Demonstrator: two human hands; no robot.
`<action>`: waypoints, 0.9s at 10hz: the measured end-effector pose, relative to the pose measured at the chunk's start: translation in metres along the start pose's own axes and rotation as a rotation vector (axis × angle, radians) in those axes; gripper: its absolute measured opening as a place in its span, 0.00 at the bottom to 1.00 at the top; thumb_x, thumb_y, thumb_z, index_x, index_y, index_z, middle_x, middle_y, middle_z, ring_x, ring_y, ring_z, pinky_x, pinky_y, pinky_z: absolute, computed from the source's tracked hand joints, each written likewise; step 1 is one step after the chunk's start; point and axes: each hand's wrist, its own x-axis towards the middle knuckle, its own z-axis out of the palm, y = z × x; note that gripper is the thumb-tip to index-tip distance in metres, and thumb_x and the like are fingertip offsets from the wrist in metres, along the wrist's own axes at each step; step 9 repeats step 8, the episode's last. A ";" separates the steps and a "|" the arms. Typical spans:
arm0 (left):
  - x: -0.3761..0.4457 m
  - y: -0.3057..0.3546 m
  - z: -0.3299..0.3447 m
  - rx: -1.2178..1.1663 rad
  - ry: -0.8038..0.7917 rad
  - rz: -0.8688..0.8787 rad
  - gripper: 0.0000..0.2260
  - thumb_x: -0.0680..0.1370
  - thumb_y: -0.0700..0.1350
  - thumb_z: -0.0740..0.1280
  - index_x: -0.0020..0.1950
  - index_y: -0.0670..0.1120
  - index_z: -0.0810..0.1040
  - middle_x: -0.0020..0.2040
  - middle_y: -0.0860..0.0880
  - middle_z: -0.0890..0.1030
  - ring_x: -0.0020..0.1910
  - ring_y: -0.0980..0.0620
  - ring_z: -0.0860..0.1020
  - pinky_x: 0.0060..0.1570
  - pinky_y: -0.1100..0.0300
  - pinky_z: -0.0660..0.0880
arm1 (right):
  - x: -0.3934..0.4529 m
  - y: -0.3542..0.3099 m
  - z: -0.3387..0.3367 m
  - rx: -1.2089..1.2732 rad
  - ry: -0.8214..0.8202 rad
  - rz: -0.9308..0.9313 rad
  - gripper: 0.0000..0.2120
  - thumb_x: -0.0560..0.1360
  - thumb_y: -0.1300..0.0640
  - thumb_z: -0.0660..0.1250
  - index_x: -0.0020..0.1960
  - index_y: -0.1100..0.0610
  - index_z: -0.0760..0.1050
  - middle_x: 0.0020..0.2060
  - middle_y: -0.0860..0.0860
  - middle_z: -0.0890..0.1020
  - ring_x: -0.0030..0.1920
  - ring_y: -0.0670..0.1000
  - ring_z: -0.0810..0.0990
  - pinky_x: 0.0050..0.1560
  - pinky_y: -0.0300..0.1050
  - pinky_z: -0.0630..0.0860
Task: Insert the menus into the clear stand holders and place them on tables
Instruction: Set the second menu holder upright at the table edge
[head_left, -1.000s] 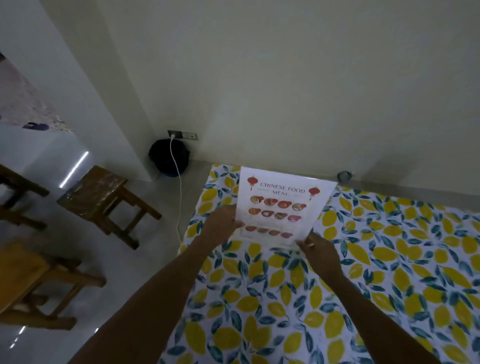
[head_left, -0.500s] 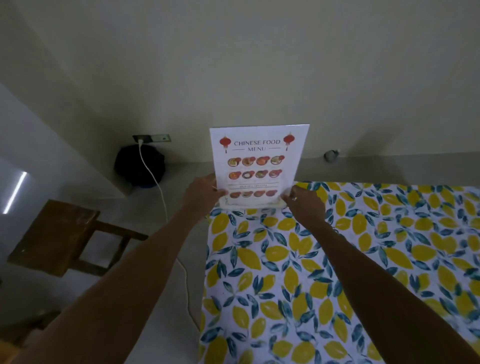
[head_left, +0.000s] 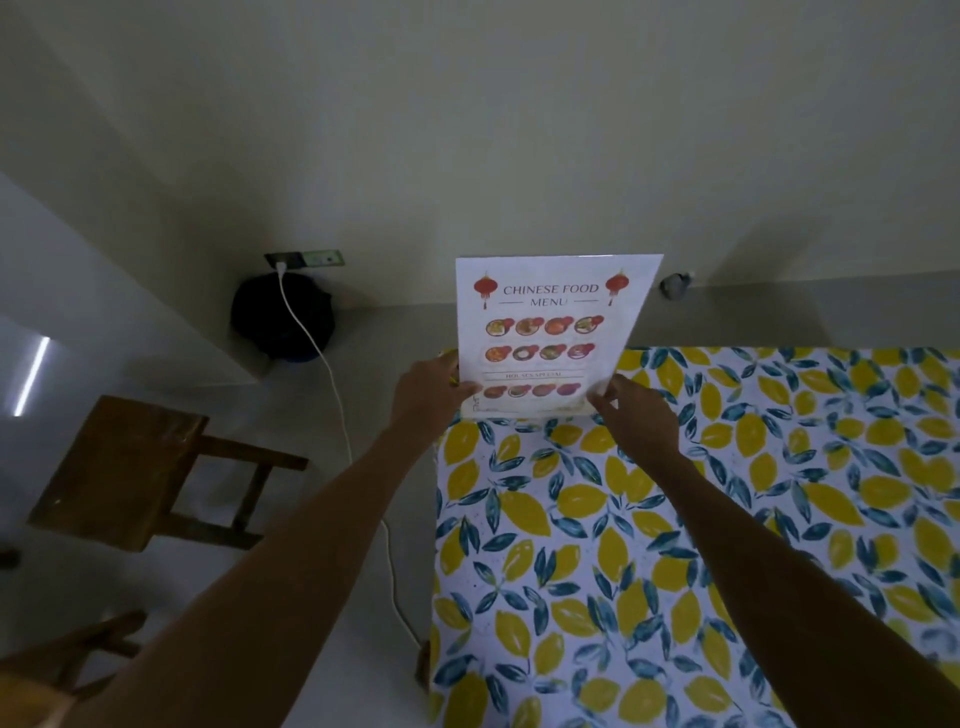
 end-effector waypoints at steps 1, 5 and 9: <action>-0.009 0.000 0.006 0.039 -0.025 0.015 0.18 0.74 0.52 0.72 0.61 0.47 0.79 0.50 0.46 0.86 0.45 0.47 0.84 0.46 0.52 0.81 | -0.006 0.008 0.003 0.010 -0.004 0.002 0.16 0.78 0.42 0.62 0.48 0.55 0.76 0.46 0.54 0.84 0.47 0.58 0.82 0.44 0.53 0.80; -0.015 0.002 0.012 0.007 -0.005 -0.005 0.16 0.74 0.52 0.72 0.58 0.46 0.78 0.51 0.46 0.86 0.46 0.47 0.84 0.46 0.51 0.81 | -0.011 0.004 0.006 0.130 0.020 0.058 0.15 0.77 0.44 0.63 0.49 0.56 0.77 0.46 0.55 0.84 0.46 0.58 0.82 0.45 0.52 0.80; -0.028 0.002 0.012 0.019 -0.051 -0.118 0.22 0.72 0.50 0.74 0.60 0.43 0.71 0.51 0.46 0.83 0.48 0.45 0.82 0.43 0.55 0.74 | -0.013 0.010 -0.006 0.127 0.015 0.025 0.12 0.77 0.49 0.65 0.52 0.57 0.78 0.49 0.57 0.83 0.50 0.59 0.81 0.47 0.50 0.76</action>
